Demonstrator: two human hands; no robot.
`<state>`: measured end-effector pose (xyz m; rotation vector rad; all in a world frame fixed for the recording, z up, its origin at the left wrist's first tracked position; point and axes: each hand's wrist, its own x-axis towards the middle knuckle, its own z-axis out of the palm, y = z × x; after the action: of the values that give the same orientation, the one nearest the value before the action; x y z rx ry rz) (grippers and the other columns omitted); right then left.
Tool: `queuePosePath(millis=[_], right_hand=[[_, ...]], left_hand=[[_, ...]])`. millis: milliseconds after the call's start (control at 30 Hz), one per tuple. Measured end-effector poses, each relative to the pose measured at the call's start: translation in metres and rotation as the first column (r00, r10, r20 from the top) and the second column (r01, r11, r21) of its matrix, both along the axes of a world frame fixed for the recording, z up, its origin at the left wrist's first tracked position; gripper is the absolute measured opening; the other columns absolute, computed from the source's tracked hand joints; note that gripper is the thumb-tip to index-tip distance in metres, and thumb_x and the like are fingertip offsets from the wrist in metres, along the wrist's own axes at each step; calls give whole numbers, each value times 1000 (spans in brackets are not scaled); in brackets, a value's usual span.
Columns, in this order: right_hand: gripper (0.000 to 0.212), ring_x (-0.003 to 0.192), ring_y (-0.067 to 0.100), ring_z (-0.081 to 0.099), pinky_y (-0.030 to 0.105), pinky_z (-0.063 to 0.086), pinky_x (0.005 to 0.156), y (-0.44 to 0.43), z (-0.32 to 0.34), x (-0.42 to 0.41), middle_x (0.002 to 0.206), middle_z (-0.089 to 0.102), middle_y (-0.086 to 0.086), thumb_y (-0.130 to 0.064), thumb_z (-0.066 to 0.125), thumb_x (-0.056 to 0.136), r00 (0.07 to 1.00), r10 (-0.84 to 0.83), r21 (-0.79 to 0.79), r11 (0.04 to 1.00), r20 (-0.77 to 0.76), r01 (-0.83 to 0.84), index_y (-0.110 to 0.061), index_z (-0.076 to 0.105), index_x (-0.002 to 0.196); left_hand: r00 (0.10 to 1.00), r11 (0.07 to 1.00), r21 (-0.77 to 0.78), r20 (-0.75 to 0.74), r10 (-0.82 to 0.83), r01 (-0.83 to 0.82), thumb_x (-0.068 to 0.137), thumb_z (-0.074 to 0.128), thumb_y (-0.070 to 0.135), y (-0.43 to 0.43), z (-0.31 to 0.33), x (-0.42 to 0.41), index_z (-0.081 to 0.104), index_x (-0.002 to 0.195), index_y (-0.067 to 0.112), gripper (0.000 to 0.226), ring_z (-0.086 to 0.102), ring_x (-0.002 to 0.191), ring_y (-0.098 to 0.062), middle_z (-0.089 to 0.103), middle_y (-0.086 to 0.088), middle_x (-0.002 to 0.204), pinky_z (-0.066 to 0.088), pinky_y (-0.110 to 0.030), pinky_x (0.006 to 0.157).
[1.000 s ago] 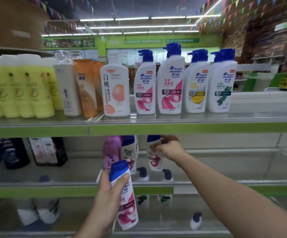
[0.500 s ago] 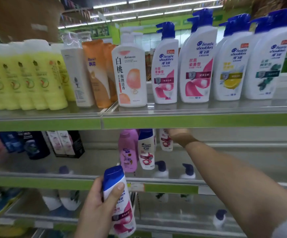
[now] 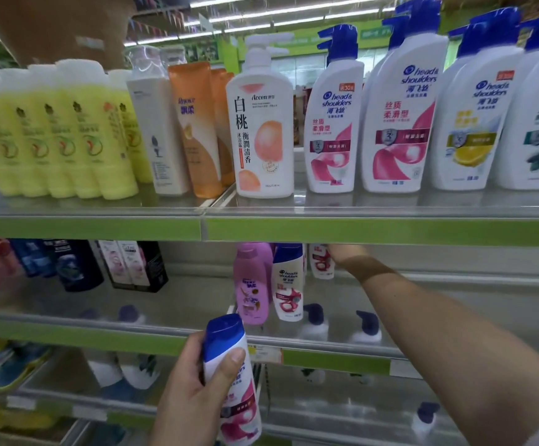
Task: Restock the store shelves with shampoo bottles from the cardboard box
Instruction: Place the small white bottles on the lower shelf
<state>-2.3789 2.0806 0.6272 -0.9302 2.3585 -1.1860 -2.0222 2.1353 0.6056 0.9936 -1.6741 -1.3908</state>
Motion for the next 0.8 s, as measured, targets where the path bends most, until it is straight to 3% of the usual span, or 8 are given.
queuePosePath(millis=[200, 333, 433, 500, 600, 700, 800], right_hand=[[34, 74, 11, 59, 32, 46, 76, 4, 0, -1, 82, 63, -6, -42, 36, 105, 999, 39, 42, 998, -6, -39, -25, 57, 85], [34, 94, 23, 65, 38, 51, 89, 6, 1, -1, 101, 68, 2, -44, 36, 104, 997, 63, 62, 996, -33, -61, -22, 61, 98], [26, 91, 22, 65, 34, 53, 83, 11, 2, 1, 103, 70, 3, -40, 44, 103, 996, 50, 49, 998, -75, -47, -22, 61, 97], [20, 94, 24, 64, 36, 54, 87, 19, 2, 2, 104, 70, 6, -32, 52, 102, 992, -11, 44, 999, -122, 16, -16, 65, 100], [21, 85, 25, 60, 32, 50, 79, 39, 2, 8, 86, 62, 7, -27, 58, 98, 975, -91, 89, 990, -203, 111, -8, 66, 93], [18, 87, 21, 64, 25, 47, 76, 64, 4, 31, 94, 67, 2, -31, 64, 91, 970, -173, -75, 984, -171, 162, -16, 71, 96], [14, 82, 6, 70, 22, 56, 74, 96, 8, 61, 84, 74, -17, -19, 69, 86, 996, -36, -241, 970, -80, 15, -32, 74, 87]], left_hand=[[1000, 1000, -13, -5, -4, 4, 62, 68, 62, -3, -2, -2, 63, 97, 53, 36, 74, 82, -7, 77, 5, 95, 55, -45, 85], [1000, 1000, -20, -3, -12, 12, 66, 68, 58, -4, -4, -4, 62, 96, 53, 31, 73, 82, -7, 77, 7, 96, 55, -46, 87], [999, 1000, -12, -33, -23, 23, 67, 69, 67, -2, -4, -6, 63, 99, 48, 38, 74, 81, -5, 77, 8, 96, 55, -43, 81], [998, 999, -13, -52, -37, 37, 70, 70, 73, -1, -3, -9, 63, 100, 50, 38, 74, 83, -6, 77, 8, 97, 55, -42, 81], [994, 997, -27, -75, -76, 74, 58, 74, 71, -1, -2, -14, 65, 98, 49, 46, 75, 84, -11, 77, 4, 96, 57, -43, 81], [987, 993, -36, -109, -116, 113, 70, 77, 64, 1, 2, -23, 66, 96, 50, 31, 75, 82, -9, 78, 7, 96, 56, -37, 76], [978, 985, -63, -126, -168, 161, 68, 73, 54, 5, 6, -33, 66, 99, 52, 32, 74, 86, -4, 77, 12, 100, 54, -28, 75]])
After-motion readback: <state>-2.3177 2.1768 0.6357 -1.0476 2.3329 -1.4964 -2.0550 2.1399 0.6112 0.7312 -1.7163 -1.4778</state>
